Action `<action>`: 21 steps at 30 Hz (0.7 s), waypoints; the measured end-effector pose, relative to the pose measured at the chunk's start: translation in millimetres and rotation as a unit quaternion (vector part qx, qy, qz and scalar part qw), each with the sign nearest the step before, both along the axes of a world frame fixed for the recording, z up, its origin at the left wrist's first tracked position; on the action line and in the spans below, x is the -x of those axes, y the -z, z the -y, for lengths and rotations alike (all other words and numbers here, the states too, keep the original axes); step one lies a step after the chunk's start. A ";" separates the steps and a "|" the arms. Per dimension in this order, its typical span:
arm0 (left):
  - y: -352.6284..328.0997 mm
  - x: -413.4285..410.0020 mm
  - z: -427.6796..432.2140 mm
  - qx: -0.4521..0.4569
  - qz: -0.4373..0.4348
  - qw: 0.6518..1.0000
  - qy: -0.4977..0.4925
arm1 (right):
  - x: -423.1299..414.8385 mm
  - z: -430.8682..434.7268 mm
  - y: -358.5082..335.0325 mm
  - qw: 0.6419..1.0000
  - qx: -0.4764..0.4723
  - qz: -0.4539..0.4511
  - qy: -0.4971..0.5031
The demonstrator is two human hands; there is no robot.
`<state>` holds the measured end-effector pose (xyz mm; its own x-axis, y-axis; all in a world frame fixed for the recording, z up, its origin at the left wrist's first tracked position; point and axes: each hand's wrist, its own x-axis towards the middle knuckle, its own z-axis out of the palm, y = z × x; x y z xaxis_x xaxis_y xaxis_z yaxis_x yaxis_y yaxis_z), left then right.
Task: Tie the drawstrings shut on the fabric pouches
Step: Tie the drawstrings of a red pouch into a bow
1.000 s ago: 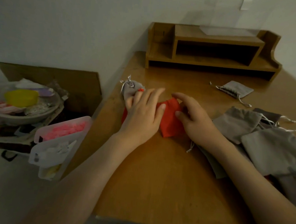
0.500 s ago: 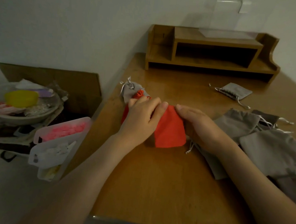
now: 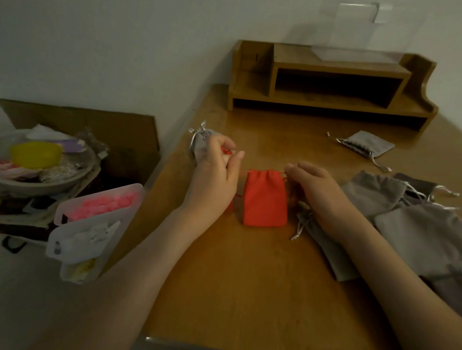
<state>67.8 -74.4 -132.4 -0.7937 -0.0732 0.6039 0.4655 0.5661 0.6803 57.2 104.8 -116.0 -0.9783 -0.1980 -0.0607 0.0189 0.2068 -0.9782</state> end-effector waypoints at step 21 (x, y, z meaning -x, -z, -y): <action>-22.0 -6.0 0.9 -0.464 0.186 0.807 0.313 | 4.1 -1.1 2.9 0.991 0.104 -0.059 0.061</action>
